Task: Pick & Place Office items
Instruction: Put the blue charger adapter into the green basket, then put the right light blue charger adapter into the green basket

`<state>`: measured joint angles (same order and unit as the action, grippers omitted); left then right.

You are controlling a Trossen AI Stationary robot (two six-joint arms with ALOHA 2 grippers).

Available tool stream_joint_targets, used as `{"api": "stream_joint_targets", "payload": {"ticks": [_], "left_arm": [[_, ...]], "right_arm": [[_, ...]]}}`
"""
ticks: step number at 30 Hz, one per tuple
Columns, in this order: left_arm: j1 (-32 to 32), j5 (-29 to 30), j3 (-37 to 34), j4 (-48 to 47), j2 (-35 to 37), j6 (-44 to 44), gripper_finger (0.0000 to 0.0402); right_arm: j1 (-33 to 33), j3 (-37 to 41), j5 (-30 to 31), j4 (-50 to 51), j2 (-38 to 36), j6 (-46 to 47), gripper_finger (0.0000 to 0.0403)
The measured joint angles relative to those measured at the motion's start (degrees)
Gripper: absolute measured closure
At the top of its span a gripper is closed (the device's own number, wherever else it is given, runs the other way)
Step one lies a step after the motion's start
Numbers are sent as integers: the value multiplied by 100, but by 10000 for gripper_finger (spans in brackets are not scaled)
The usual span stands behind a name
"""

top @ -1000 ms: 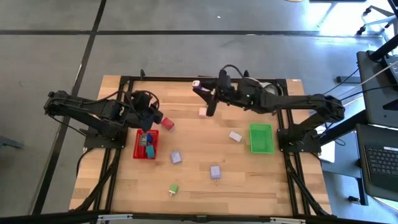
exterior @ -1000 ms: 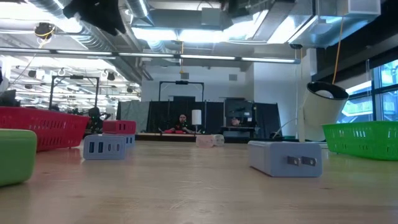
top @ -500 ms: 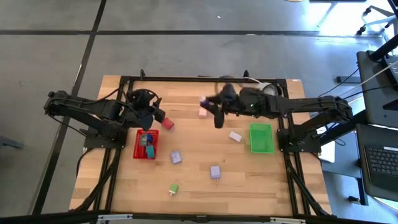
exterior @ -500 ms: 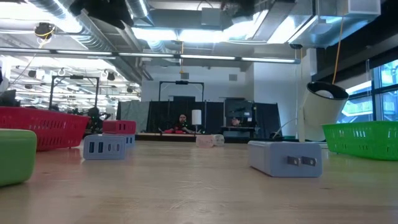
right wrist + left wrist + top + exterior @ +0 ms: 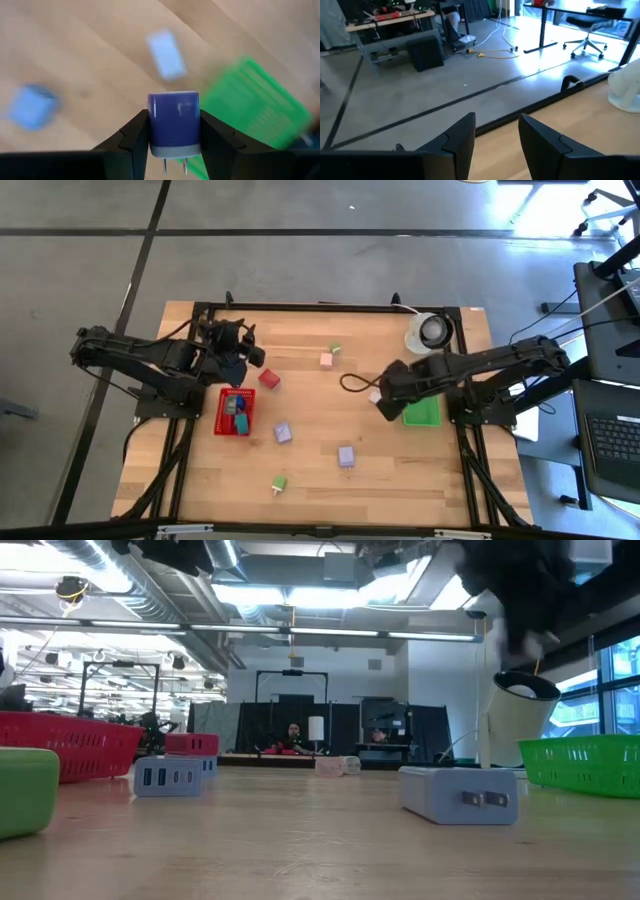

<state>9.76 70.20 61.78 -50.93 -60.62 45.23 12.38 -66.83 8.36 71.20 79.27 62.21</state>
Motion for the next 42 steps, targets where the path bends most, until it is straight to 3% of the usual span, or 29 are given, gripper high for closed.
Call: {"api": "stream_joint_targets", "payload": {"ticks": [10, 18, 22, 32, 36, 42], "left_arm": [[-384, -819, 0, 62, 0, 49, 255], [-556, -1343, 0, 63, 0, 48, 255], [-654, -1600, 0, 61, 0, -177, 255], [-1153, -3312, 0, 58, 0, -1282, 254], [-1337, -3647, 0, 58, 0, -1545, 240], [-1486, -4117, 0, 58, 0, -1687, 193]], "right_arm": [[-237, 2044, -317, -444, -27, 924, 261], [-287, 2769, -389, -1253, -27, 1254, 260], [-287, 2814, -351, -1195, -27, 1553, 241], [-287, 2753, -351, -1080, -29, 1545, 148], [-287, 2389, -316, -443, -29, 1509, 124], [-287, 1424, 196, 573, -31, 1162, 106]]}}
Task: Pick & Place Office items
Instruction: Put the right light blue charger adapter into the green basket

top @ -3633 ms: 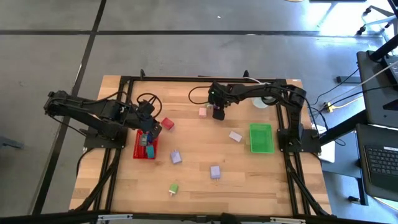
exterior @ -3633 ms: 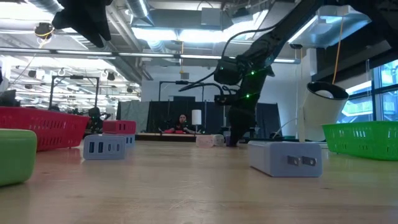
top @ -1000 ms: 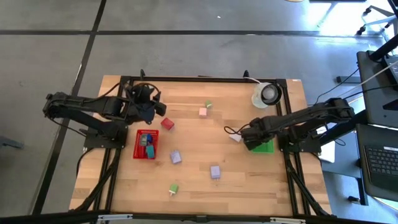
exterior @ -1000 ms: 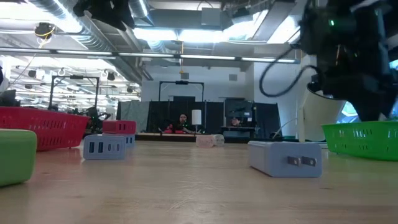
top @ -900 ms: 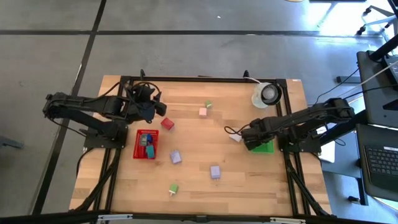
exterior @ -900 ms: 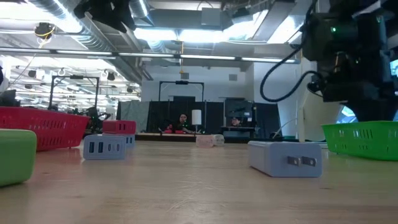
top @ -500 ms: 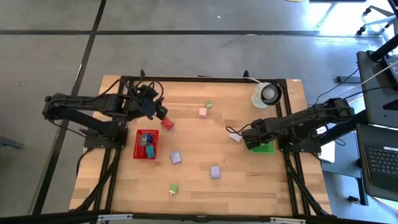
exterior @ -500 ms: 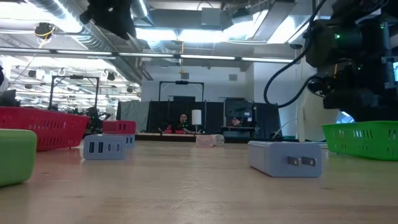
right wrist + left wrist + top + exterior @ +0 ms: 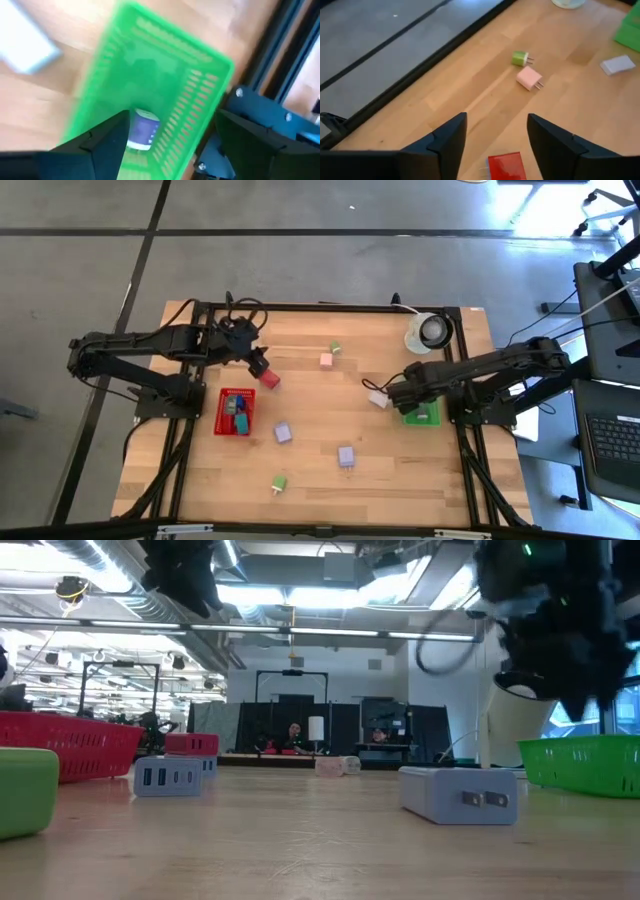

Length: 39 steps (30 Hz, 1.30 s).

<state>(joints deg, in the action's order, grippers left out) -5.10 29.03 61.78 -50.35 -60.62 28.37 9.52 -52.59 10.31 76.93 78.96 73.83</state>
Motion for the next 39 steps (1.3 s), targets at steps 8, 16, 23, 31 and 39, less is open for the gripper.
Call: {"api": "stream_joint_targets", "payload": {"ticks": [8, 16, 23, 31, 39], "left_arm": [[2, 172, 0, 0, 0, -80, 149], [6, 155, 0, -7, 0, -69, 146], [76, -51, 0, -12, 0, 247, 146], [422, -336, 0, -18, -2, 779, 146], [860, -329, -1, -17, -4, 1339, 146]], "right_arm": [[61, -924, 87, -1149, -2, 251, 103], [374, -932, 462, -2892, 373, -119, 103], [372, -929, -101, -3127, 948, -718, 103], [529, -929, -1173, -4672, 1447, -1929, 103], [1030, -923, -1247, -5185, 1746, -3512, 103]]}}
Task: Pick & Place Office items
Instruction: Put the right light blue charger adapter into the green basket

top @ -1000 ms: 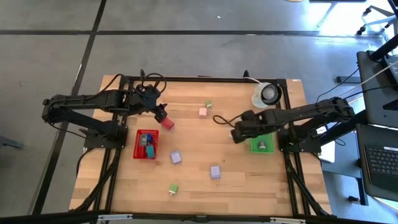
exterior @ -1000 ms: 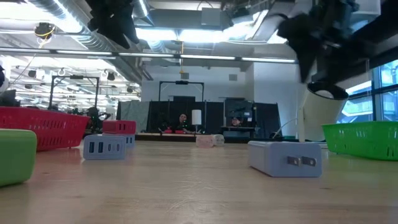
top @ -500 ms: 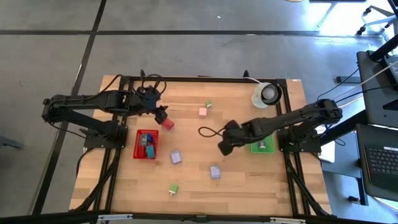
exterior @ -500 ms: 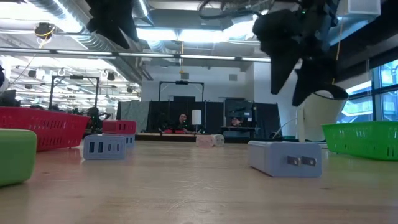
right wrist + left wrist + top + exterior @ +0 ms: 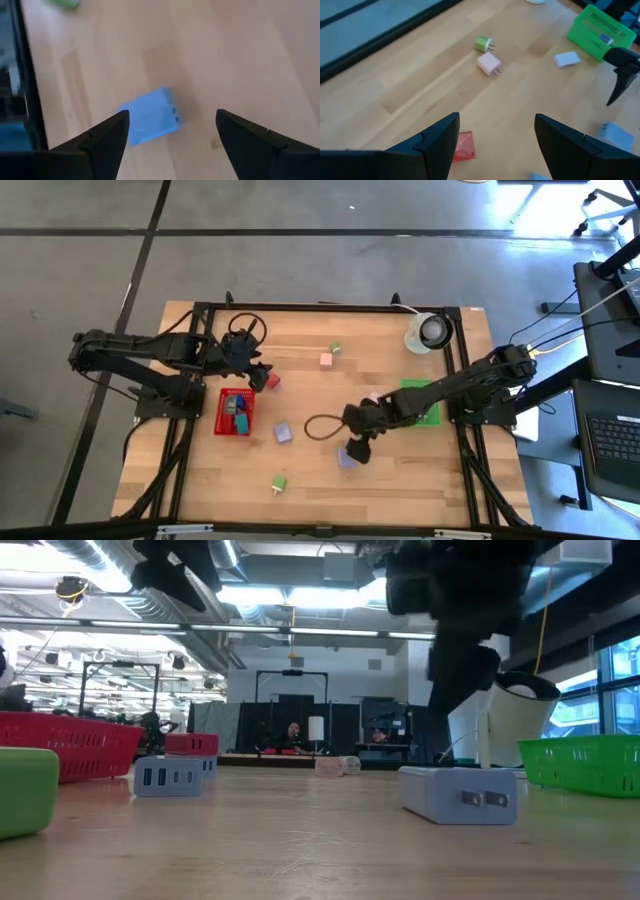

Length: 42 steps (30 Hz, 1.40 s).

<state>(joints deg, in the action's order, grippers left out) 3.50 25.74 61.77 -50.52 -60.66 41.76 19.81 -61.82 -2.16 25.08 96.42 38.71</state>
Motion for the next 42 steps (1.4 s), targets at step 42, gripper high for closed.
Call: {"api": "stream_joint_targets", "payload": {"ticks": [42], "left_arm": [[1072, 334, -2, 63, -46, 852, 146]], "right_arm": [[603, 0, 713, -1095, 1303, -1431, 61]]}}
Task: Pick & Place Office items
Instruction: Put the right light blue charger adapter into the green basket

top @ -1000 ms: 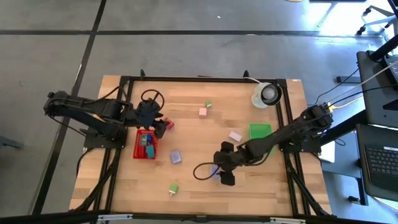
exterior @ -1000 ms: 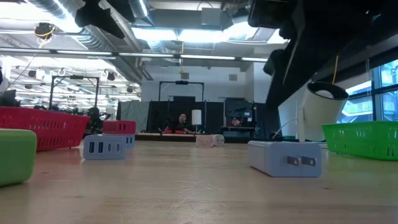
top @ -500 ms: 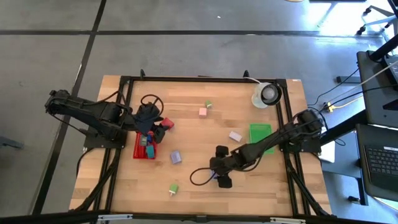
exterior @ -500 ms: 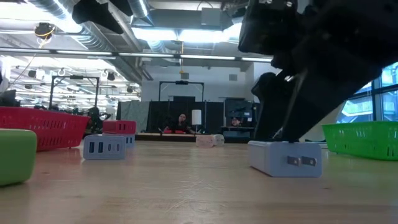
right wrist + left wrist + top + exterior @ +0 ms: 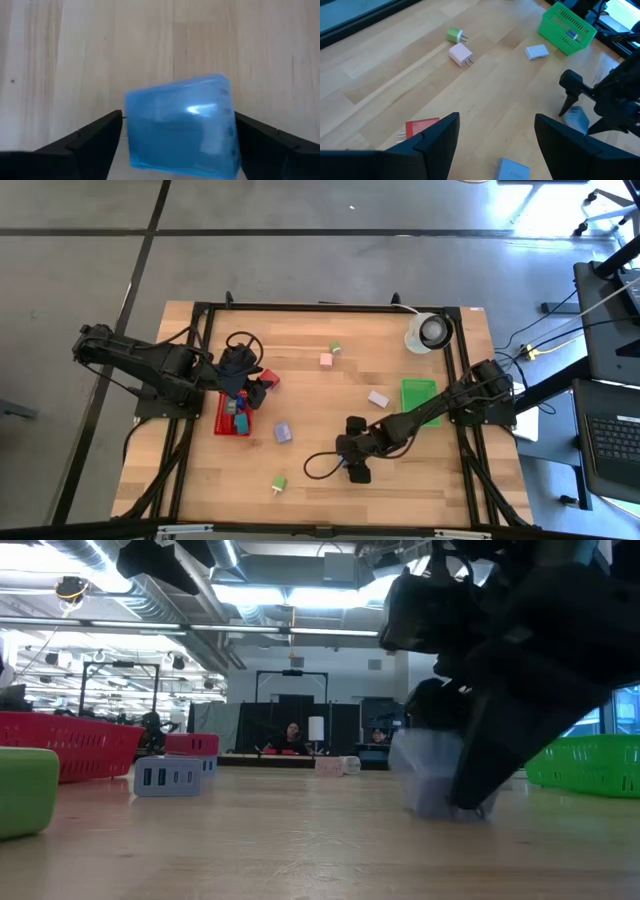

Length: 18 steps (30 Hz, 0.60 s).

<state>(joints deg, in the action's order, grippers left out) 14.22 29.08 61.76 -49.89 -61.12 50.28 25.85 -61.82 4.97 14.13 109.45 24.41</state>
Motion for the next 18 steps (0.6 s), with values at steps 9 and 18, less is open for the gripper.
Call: {"api": "stream_joint_targets", "payload": {"ticks": [9, 18], "left_arm": [[0, 0, 0, 0, -17, -2, 146], [0, 56, 0, -2, -17, -2, 146]], "right_arm": [[4, 0, 15, -4, -3, 237, 133], [-94, 0, 271, 155, -323, 631, 133]]}}
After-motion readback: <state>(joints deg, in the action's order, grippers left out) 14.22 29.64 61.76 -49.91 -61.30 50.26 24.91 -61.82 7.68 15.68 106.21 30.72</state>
